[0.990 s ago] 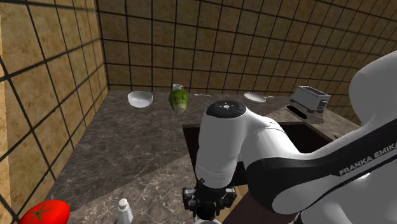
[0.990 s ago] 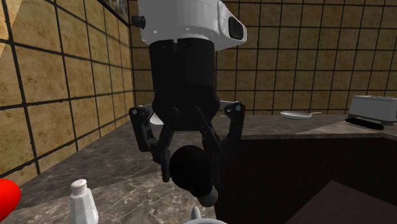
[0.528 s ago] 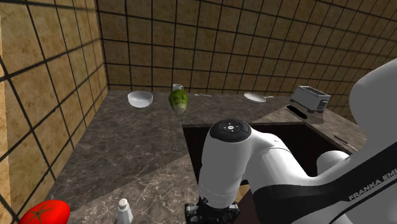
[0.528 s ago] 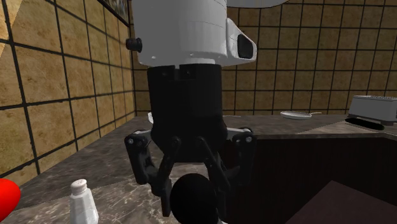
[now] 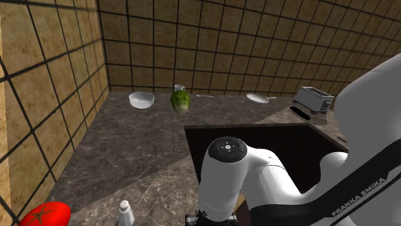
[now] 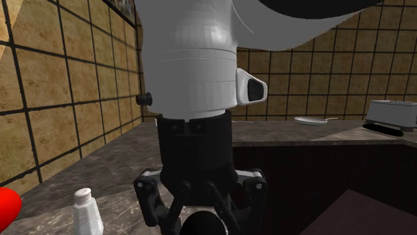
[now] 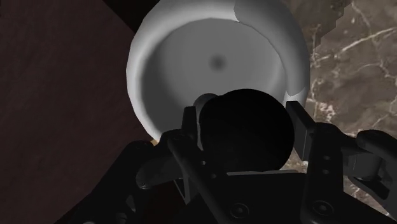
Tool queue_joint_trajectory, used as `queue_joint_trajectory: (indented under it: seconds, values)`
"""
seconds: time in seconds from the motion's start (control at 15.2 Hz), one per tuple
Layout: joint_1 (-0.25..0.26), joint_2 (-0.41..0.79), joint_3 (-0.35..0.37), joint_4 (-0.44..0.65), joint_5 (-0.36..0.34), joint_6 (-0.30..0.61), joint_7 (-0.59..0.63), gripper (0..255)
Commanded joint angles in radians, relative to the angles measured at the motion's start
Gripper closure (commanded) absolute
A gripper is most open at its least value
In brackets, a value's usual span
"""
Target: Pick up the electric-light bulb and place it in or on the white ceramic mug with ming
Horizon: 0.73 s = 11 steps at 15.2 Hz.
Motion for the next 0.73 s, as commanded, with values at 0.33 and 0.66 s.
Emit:
queue_joint_trajectory:
  seconds: [0.33, 0.66]
  values:
    - [-0.002, 0.015, 0.002, -0.008, -0.004, 0.023, 0.003, 255]
    - [-0.002, 0.015, 0.002, -0.008, -0.004, 0.023, 0.003, 0]
